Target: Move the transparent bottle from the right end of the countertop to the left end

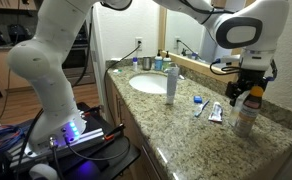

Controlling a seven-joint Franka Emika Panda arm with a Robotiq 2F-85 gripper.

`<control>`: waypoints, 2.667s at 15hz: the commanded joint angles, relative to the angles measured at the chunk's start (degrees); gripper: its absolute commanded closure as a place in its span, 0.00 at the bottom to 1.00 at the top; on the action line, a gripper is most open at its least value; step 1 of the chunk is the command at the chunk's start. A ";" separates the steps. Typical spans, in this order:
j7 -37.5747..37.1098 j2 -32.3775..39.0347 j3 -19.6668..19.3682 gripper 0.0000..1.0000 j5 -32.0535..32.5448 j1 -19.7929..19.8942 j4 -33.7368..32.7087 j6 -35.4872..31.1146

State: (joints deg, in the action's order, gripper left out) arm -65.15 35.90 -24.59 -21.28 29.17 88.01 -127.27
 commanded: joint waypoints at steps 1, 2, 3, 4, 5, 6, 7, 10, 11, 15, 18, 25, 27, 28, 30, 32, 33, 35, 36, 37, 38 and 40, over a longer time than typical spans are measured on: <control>0.14 -0.24 1.12 0.41 0.66 1.03 -0.42 0.35; 0.07 -0.15 0.98 0.48 0.85 1.01 -0.51 0.31; 0.04 -0.11 0.96 0.55 0.86 1.04 -0.64 0.31; 0.07 -0.24 0.95 0.61 0.87 1.05 -0.74 0.27; 0.31 -0.63 1.02 0.62 0.88 1.01 -0.76 0.40; 0.56 -1.25 1.02 0.62 0.98 0.84 -0.57 0.32; 1.22 -2.52 1.09 0.63 1.19 0.57 -0.36 0.58; 5.24 -8.49 1.39 0.63 2.83 -0.65 0.64 2.47; 7.43 -11.01 1.63 0.63 3.59 -1.15 1.37 2.19; 15.69 -20.64 3.56 0.63 3.38 -2.32 1.82 9.76; 21.45 -28.91 4.17 0.63 1.47 -3.08 2.39 18.61; 25.10 -36.32 5.71 0.63 4.82 -8.04 8.67 23.18; 27.05 -39.62 7.02 0.63 6.76 -10.28 12.95 24.56; 27.84 -41.90 7.94 0.63 8.02 -11.57 15.91 25.00; 29.47 -46.74 9.88 0.63 10.12 -13.71 21.81 25.70; 27.80 -42.31 9.70 0.63 9.17 -13.49 16.92 26.30; 27.50 -43.95 10.31 0.38 9.36 -13.98 18.77 26.30; 27.19 -44.09 10.33 0.38 9.36 -14.01 18.59 26.23; 27.23 -43.56 9.97 0.38 9.36 -13.83 18.34 26.16; 27.32 -43.19 9.72 0.63 9.36 -13.65 18.23 26.16; 27.98 -44.05 11.12 0.63 10.91 -14.77 20.68 25.19; 29.48 -48.21 14.39 0.63 12.62 -17.41 27.07 25.08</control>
State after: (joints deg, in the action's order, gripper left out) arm -36.85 -7.36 -14.09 -10.71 14.57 107.73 -101.27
